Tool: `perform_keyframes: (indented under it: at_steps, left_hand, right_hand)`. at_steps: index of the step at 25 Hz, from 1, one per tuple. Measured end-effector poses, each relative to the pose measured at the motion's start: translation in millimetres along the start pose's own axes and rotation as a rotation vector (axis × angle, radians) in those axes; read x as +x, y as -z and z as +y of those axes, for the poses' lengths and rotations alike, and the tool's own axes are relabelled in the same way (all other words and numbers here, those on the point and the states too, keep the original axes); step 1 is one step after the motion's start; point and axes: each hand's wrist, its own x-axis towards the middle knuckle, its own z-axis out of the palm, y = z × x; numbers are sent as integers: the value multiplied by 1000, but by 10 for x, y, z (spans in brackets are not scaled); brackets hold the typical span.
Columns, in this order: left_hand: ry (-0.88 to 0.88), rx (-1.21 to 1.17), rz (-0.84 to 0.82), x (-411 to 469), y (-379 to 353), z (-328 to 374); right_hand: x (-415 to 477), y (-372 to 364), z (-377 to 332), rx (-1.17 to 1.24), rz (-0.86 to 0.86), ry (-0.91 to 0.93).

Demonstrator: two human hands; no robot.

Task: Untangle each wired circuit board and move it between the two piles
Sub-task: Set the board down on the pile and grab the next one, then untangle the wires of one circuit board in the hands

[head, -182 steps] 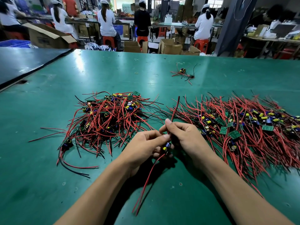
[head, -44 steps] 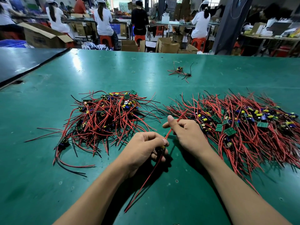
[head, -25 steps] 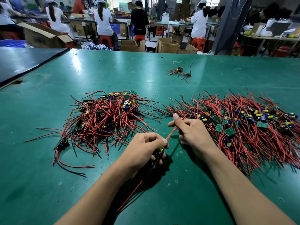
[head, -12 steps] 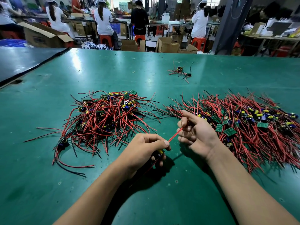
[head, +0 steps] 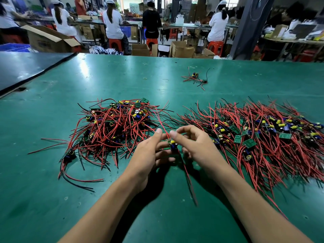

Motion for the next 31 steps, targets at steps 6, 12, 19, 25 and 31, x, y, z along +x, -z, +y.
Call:
perform_keyframes:
  at_steps: [6,12,19,25,31]
  left_hand:
    - [15,-42,-31,3,19,-10]
    - [19,53,-16,38,38,-28]
    - [14,56,5,38,29,-21]
    - [-49,10,117,65,30,6]
    - [-35,-19,147,88,21,-2]
  right_hand:
    - [-30,-108,105,-536,132,352]
    - [114,323,-11,-724,558,214]
    - [24,43,117,-921,426,381]
    - [177,-396,262,-532,240,275]
    - [778,-601,-7,-919,189,181]
